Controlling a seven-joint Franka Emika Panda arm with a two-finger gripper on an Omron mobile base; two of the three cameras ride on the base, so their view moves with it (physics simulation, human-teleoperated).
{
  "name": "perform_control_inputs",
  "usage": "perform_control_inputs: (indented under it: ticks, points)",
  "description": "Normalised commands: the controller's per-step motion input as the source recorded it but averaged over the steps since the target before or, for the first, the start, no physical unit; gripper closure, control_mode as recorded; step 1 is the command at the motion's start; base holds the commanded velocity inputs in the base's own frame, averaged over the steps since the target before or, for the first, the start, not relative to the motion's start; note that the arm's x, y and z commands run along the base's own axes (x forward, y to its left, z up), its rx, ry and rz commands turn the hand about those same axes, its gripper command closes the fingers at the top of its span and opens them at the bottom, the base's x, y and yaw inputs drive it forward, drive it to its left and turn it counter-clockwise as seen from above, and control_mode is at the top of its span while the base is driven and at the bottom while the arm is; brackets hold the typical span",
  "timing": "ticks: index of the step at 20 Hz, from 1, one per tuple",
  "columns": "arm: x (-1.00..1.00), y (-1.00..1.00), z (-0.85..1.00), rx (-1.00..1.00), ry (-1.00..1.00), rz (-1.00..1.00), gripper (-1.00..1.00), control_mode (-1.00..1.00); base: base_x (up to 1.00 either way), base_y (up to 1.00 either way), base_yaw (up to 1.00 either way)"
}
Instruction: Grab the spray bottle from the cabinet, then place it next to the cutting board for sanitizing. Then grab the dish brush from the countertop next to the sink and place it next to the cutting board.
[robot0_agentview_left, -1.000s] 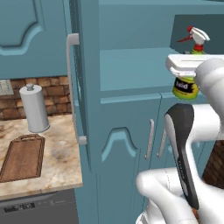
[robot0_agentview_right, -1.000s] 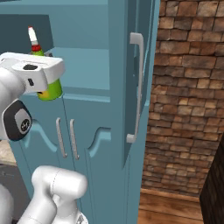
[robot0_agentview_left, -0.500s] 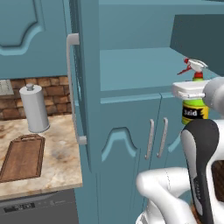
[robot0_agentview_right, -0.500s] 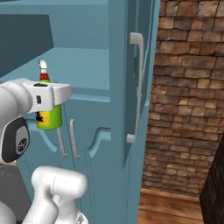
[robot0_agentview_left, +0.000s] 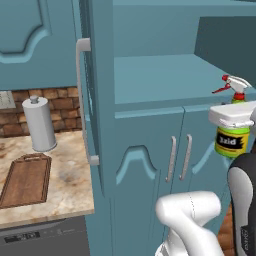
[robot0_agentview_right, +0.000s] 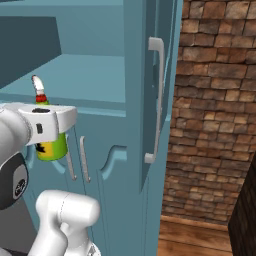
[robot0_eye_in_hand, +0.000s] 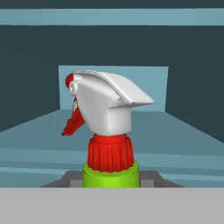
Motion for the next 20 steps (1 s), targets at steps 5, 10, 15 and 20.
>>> perform_control_inputs:
  ticks: [5,10,15,20]
  points:
    - [-0.22,0.0,-0.06,0.0,-0.08,0.06,1.0,-1.0,0.0,0.0,0.0]
    - [-0.26,0.04,-0.09,0.0,-0.07,0.04,1.0,1.0,-0.16,0.06,0.01]
    - [0.0,0.0,0.0,0.0,0.0,0.0,1.0,1.0,-0.99,0.4,0.06]
    - [0.0,0.0,0.0,0.0,0.0,0.0,1.0,1.0,-1.0,0.53,0.07]
